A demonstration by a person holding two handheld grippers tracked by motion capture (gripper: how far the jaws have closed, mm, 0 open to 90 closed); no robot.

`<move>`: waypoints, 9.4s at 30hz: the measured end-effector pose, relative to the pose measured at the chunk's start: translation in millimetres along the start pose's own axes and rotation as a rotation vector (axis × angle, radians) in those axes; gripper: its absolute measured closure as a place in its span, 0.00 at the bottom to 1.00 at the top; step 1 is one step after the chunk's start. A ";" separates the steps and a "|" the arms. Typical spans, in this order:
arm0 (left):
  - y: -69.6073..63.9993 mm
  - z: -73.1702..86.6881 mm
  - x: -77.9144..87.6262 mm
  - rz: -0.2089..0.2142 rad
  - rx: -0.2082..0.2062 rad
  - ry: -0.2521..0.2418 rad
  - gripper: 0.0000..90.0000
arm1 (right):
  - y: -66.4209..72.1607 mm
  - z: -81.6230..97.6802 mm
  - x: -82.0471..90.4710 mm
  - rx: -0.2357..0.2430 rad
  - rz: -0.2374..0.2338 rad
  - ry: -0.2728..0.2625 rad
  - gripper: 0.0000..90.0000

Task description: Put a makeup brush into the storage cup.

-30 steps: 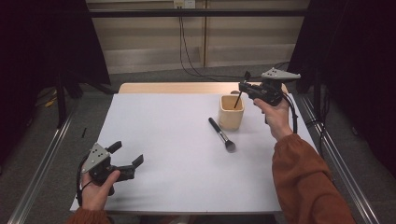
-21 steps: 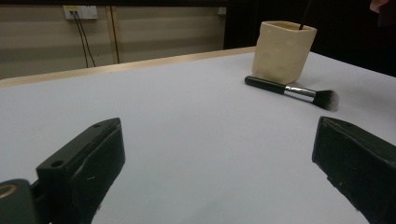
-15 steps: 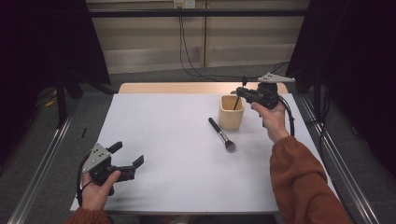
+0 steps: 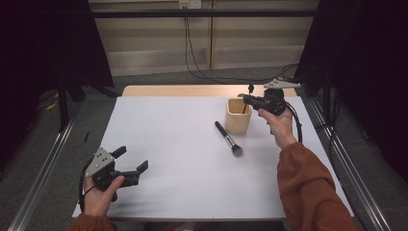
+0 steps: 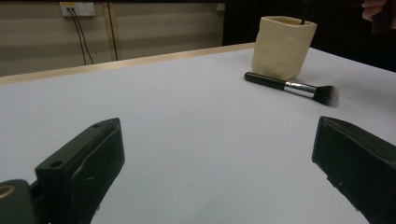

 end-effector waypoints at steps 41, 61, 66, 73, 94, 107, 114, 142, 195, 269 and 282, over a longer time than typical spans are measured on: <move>-0.8 0.2 0.7 -0.002 -0.010 0.003 0.03 | 2.1 23.2 27.5 -0.016 0.032 -0.061 0.01; -1.9 -0.5 2.9 -0.008 -0.016 0.001 0.03 | 4.1 54.0 71.4 -0.034 0.096 -0.085 0.02; -3.5 -1.0 3.7 -0.006 -0.020 0.002 0.03 | 7.0 59.2 82.5 -0.045 0.096 -0.116 0.02; -2.5 -1.1 4.4 -0.017 -0.015 0.000 0.03 | 11.1 70.4 97.0 -0.059 0.104 -0.128 0.02; -1.8 -0.5 7.7 -0.019 -0.001 -0.002 0.03 | 24.1 110.1 134.3 -0.054 0.118 -0.121 0.02; -8.9 -3.2 11.8 -0.011 -0.011 -0.020 0.03 | 31.1 136.1 153.5 -0.054 0.152 -0.104 0.02; -6.9 -3.6 15.0 -0.031 0.000 -0.029 0.03 | 32.0 144.0 166.0 -0.028 0.172 -0.106 0.02; -3.7 0.0 12.9 -0.024 0.007 -0.012 0.03 | 36.8 140.1 150.0 -0.034 0.106 -0.072 0.02; -5.1 -1.0 11.7 -0.017 -0.008 -0.009 0.03 | 47.6 60.9 46.2 0.027 0.029 -0.031 0.03; -6.7 1.0 9.8 0.002 -0.029 0.008 0.03 | 71.1 96.2 -15.3 0.048 -0.110 0.984 0.07; -6.9 1.0 9.6 0.005 -0.031 0.008 0.03 | 74.4 96.8 -34.0 0.075 -0.055 0.992 0.16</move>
Point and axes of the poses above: each handheld gripper's, and its own axes: x roughly backward along the jaws, z roughly out of its underside, y roughly to its left, the point moved 8 cm from there along -x, roughly forward along the jaws, and after that the axes turned 2 degrees about y, right-handed, at the moved point
